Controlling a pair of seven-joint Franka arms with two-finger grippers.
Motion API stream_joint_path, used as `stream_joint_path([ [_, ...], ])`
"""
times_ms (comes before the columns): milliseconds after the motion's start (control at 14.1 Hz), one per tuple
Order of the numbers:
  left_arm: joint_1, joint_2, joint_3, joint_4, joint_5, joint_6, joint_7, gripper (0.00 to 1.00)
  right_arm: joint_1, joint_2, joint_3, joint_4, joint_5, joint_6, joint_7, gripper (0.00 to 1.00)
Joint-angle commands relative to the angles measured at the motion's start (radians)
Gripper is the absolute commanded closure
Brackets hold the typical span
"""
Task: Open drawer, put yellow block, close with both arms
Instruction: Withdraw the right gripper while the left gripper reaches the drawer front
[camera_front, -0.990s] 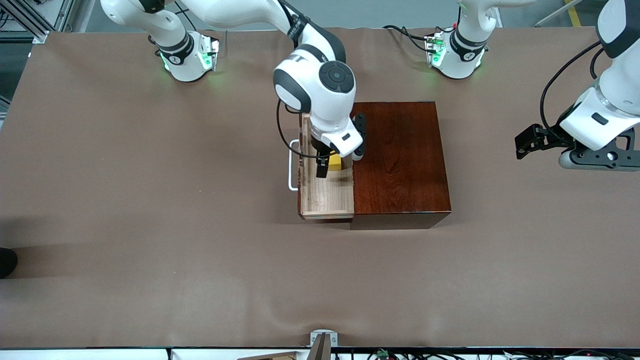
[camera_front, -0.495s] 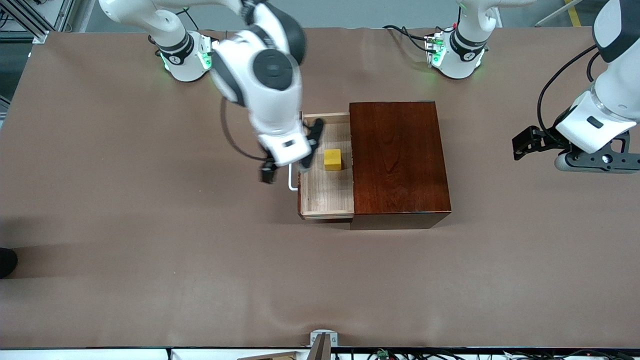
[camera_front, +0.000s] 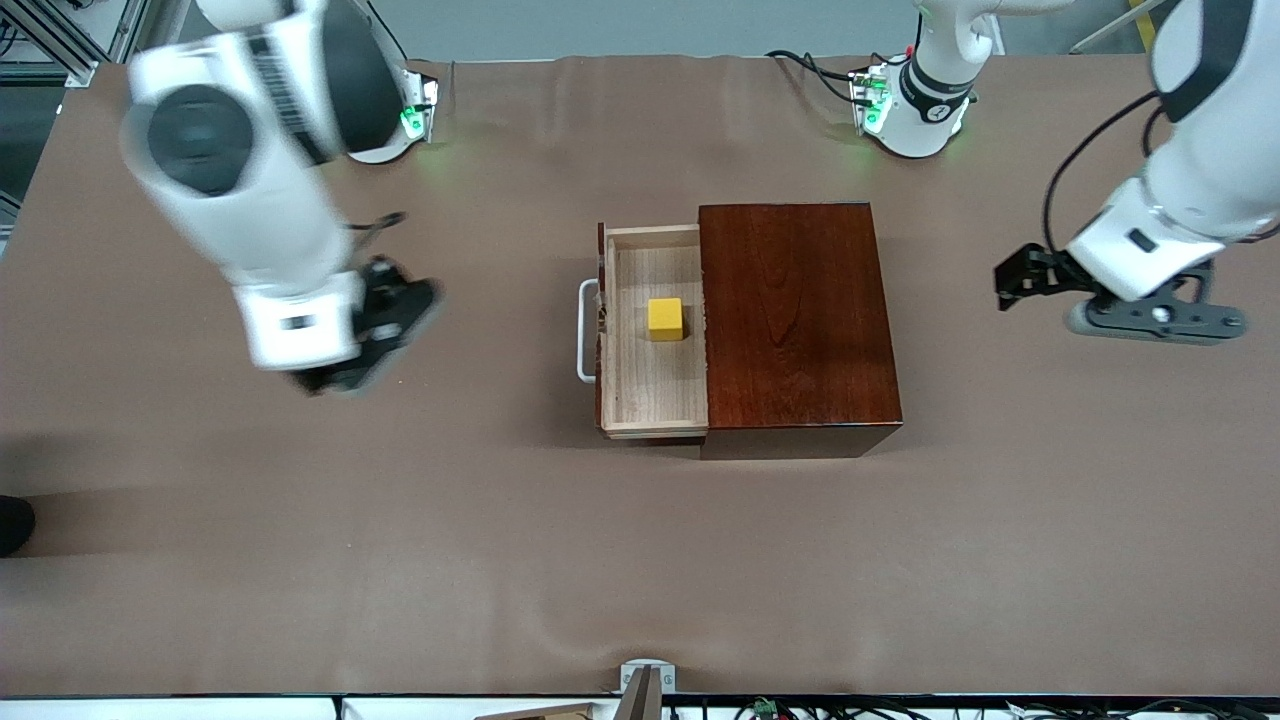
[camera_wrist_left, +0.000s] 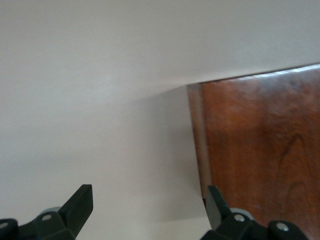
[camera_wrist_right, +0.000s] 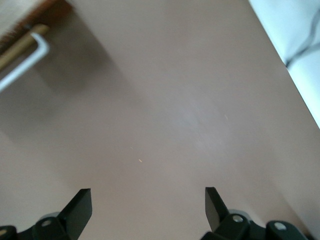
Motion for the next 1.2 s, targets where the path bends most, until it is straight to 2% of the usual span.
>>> stream_joint_path([
  [0,-0.002,0.008,-0.055,0.007,-0.060,-0.011,0.021,0.00,-0.098,-0.059,0.021,-0.031,0.020,-0.052,0.024,0.00],
  [212,0.006,-0.002,-0.150,0.047,-0.108,-0.013,0.035,0.00,-0.192,-0.122,0.023,-0.060,0.023,-0.085,0.047,0.00],
  [424,0.006,-0.004,-0.303,0.092,-0.127,-0.050,0.067,0.00,-0.255,-0.160,0.003,-0.079,0.027,-0.077,0.145,0.00],
  [495,-0.002,0.002,-0.363,0.110,-0.131,-0.050,0.069,0.00,-0.264,-0.180,-0.003,-0.091,0.059,-0.085,0.209,0.00],
  [707,-0.019,0.097,-0.515,0.150,-0.121,-0.015,0.142,0.00,-0.307,-0.269,-0.009,-0.204,0.122,-0.077,0.306,0.00],
  [990,-0.182,0.310,-0.525,0.236,-0.036,0.117,0.364,0.00,-0.302,-0.357,-0.066,-0.322,0.196,-0.080,0.478,0.00],
  [1131,-0.284,0.399,-0.514,0.291,0.036,0.171,0.371,0.00,-0.296,-0.371,-0.078,-0.338,0.202,-0.088,0.550,0.00],
])
